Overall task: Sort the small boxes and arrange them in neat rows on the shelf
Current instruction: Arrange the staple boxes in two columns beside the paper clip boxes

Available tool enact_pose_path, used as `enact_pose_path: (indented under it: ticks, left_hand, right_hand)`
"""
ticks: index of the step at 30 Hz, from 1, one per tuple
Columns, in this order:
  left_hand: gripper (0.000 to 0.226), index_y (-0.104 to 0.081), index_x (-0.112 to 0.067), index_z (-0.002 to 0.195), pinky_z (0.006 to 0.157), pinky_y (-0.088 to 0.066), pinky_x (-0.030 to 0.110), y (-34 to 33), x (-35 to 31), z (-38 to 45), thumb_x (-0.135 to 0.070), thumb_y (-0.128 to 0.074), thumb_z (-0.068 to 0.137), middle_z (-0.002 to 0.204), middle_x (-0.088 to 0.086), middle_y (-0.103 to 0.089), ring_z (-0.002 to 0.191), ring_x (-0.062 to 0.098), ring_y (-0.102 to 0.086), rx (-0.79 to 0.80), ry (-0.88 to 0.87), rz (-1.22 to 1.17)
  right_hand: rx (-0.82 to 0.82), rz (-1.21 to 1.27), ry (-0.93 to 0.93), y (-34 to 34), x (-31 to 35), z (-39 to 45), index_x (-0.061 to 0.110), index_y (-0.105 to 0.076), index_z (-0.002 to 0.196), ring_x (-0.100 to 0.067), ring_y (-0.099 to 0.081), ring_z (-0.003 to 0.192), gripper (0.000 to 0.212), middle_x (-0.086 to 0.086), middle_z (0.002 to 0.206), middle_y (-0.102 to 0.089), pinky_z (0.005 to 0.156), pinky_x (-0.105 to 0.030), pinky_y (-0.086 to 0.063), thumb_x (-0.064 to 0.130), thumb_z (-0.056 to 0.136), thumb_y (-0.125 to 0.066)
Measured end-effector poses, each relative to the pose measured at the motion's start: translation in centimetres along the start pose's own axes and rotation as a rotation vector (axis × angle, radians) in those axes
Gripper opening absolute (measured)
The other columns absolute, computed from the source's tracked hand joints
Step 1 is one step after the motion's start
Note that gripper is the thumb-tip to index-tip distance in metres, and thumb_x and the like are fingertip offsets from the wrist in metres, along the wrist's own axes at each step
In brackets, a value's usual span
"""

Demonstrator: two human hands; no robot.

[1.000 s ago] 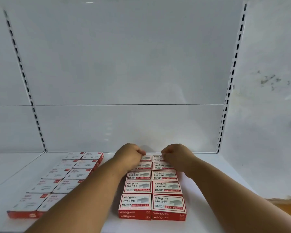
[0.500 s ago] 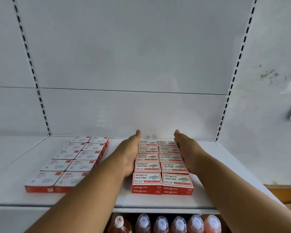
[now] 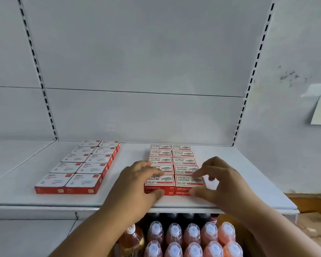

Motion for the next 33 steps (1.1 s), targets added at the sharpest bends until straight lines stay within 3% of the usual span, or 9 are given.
enact_pose_path:
  ticks: [3, 6, 11, 15, 19, 27, 33]
  left_hand:
    - [0.044, -0.061, -0.045, 0.124, 0.102, -0.035, 0.017, -0.2, 0.3, 0.3, -0.042, -0.075, 0.082, 0.134, -0.028, -0.039, 0.122, -0.001, -0.041, -0.048, 0.003, -0.036]
    - [0.044, -0.062, -0.045, 0.124, 0.099, -0.039, 0.018, -0.5, 0.4, 0.3, -0.038, -0.076, 0.082, 0.135, -0.026, -0.04, 0.12, -0.001, -0.044, -0.065, 0.008, -0.036]
    - [0.047, -0.06, -0.044, 0.129, 0.094, -0.039, 0.016, -0.6, -0.1, 0.1, -0.039, -0.073, 0.084, 0.137, -0.021, -0.041, 0.115, 0.001, -0.044, -0.12, 0.008, 0.036]
    - [0.046, -0.059, -0.04, 0.132, 0.084, -0.038, 0.009, -0.8, -1.2, -0.4, -0.042, -0.069, 0.087, 0.125, -0.019, -0.044, 0.103, 0.001, -0.047, -0.172, -0.046, 0.156]
    - [0.045, -0.058, -0.041, 0.132, 0.086, -0.045, 0.016, -0.8, -1.7, -0.5, -0.043, -0.067, 0.089, 0.124, -0.017, -0.047, 0.104, 0.005, -0.049, -0.191, -0.068, 0.202]
    - [0.043, -0.058, -0.041, 0.133, 0.093, -0.044, 0.024, -0.8, -1.7, -0.6, -0.046, -0.063, 0.09, 0.121, -0.013, -0.05, 0.11, 0.01, -0.042, -0.211, -0.138, 0.29]
    - [0.04, -0.061, -0.038, 0.131, 0.095, -0.043, 0.025, -0.7, -1.4, 0.2, -0.037, -0.065, 0.091, 0.114, -0.013, -0.047, 0.11, 0.01, -0.038, -0.16, -0.175, 0.175]
  right_hand:
    - [0.003, 0.061, 0.0, -0.4, 0.1, -0.2, 0.036, -0.075, 0.096, -0.002, -0.056, 0.077, 0.028, 0.016, 0.094, -0.056, 0.067, -0.008, -0.04, 0.036, 0.069, -0.086]
    - [-0.008, 0.069, 0.002, -0.6, 0.0, -0.2, 0.031, -0.075, 0.1, 0.002, -0.056, 0.076, 0.028, 0.016, 0.098, -0.054, 0.066, -0.006, -0.039, 0.031, 0.074, -0.084]
    - [-0.014, -0.014, 0.038, -1.4, 0.2, -0.3, 0.028, -0.071, 0.106, -0.001, -0.06, 0.078, 0.028, 0.018, 0.107, -0.049, 0.072, -0.007, -0.042, 0.038, 0.08, -0.076]
    - [0.007, -0.089, 0.073, -1.7, 0.6, -0.1, 0.027, -0.065, 0.107, -0.009, -0.059, 0.086, 0.034, 0.015, 0.11, -0.046, 0.08, -0.022, -0.049, 0.045, 0.08, -0.074]
    - [0.015, -0.103, 0.071, -1.7, 0.6, 0.1, 0.025, -0.064, 0.111, -0.01, -0.058, 0.089, 0.033, 0.014, 0.112, -0.045, 0.081, -0.02, -0.045, 0.042, 0.083, -0.072]
    - [-0.003, -0.184, 0.073, -1.6, 1.5, -0.8, 0.024, -0.063, 0.115, -0.015, -0.057, 0.097, 0.031, 0.009, 0.121, -0.049, 0.088, -0.029, -0.047, 0.041, 0.089, -0.065]
    - [-0.036, -0.275, 0.078, -1.6, 2.2, -1.1, 0.021, -0.064, 0.116, -0.018, -0.058, 0.098, 0.032, 0.006, 0.122, -0.052, 0.086, -0.028, -0.046, 0.04, 0.09, -0.064]
Point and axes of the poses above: each hand's wrist, its own z-axis towards the middle knuckle, its own y-axis out of the back of the hand, x = y × z, the point moved 6 cm from there along z, towards the middle knuckle
